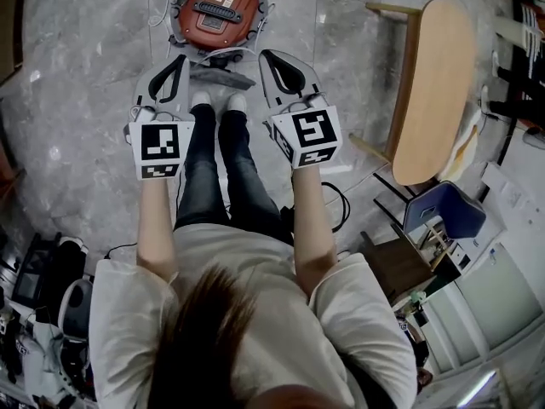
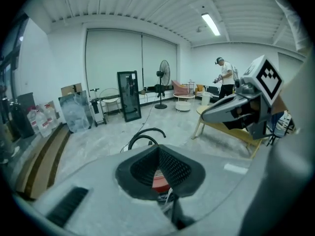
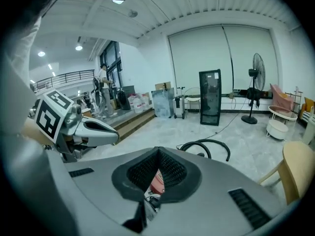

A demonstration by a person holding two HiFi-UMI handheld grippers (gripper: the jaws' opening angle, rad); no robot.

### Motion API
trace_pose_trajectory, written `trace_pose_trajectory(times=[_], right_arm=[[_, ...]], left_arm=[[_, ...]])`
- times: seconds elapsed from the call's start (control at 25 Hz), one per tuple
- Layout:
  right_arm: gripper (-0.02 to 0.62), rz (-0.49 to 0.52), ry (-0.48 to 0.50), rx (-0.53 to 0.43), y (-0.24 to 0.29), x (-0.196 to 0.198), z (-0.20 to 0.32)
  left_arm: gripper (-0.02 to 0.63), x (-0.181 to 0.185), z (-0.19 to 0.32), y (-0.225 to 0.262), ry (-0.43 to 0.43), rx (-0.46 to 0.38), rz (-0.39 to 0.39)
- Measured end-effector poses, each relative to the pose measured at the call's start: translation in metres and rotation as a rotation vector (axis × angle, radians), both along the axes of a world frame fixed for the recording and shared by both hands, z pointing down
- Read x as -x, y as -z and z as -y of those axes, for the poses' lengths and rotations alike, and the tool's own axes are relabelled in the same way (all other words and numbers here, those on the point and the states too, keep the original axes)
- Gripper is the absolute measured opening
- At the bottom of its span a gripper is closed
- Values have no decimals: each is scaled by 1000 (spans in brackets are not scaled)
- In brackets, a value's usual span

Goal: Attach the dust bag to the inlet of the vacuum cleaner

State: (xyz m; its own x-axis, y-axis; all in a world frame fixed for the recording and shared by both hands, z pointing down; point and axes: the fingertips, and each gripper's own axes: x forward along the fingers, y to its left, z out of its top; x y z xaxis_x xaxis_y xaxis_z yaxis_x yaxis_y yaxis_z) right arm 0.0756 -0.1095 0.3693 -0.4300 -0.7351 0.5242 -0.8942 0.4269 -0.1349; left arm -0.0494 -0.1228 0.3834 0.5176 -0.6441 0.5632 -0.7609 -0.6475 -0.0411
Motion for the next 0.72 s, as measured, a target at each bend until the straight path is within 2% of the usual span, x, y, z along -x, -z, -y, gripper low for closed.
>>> trace_pose_trajectory(times=[0.36, 0.56, 0.72], right_arm=[[2, 78, -80, -113, 95, -12, 1], [1, 120, -104, -185, 149, -18, -6], [1, 131, -105, -231, 184, -19, -15]], left_arm=[[15, 5, 16, 106, 28, -170, -15], [15, 11, 14, 173, 80, -253, -113], [15, 18, 7, 211, 148, -255, -234]])
